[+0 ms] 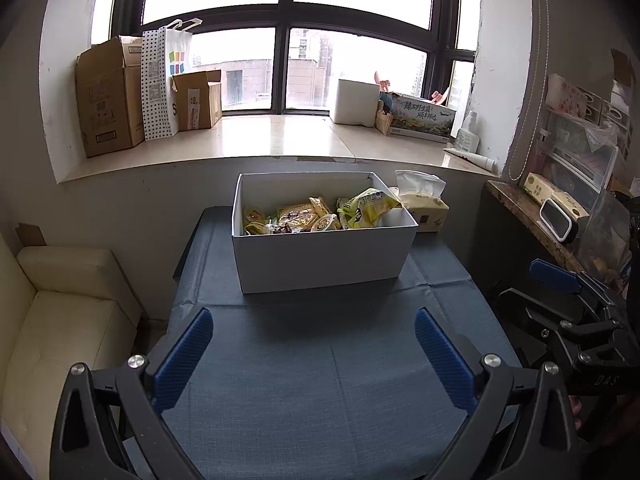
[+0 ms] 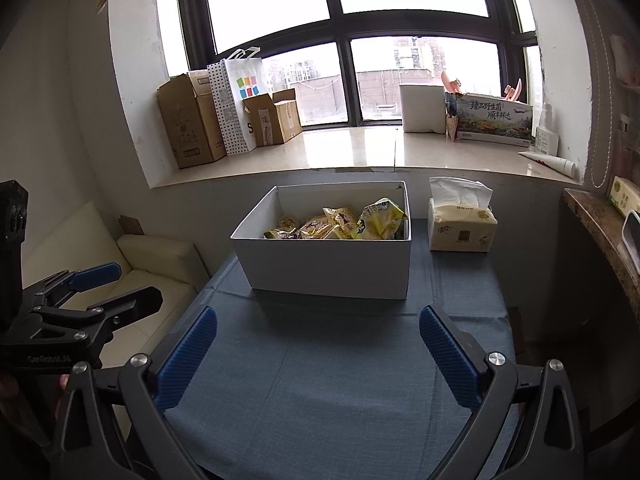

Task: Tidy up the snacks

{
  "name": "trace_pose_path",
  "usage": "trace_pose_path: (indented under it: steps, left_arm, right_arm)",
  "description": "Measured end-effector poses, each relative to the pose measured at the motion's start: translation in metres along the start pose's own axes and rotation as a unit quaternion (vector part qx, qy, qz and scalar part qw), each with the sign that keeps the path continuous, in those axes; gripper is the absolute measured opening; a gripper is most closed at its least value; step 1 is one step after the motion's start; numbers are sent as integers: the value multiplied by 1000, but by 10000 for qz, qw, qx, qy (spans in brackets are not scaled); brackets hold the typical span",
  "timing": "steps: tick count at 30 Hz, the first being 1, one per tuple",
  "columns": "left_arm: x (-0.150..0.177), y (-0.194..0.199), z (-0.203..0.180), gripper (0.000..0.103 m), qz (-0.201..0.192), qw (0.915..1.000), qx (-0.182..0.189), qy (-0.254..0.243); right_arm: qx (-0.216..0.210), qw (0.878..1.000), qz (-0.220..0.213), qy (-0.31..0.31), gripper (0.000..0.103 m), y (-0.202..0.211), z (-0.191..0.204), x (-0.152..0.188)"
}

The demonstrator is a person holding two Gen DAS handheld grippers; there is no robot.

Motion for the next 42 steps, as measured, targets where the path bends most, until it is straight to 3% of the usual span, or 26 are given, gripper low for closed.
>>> trace_pose_path:
  steps: [42]
  left_arm:
    - [4,-5,3,103,92,9999,-33,-21]
  right_arm:
    - [-43,9999,101,-1,103,-5,2,6]
Point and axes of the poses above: each gripper's, at about its wrist camera, not at the fingertips, and y roughly against the way its jaws point, z to its left, x to its underside, the point moved 5 cm from there along -y, roughly the way its jaws point, and after that the axes turned 13 degrees about -x, right-handed, at the moved point
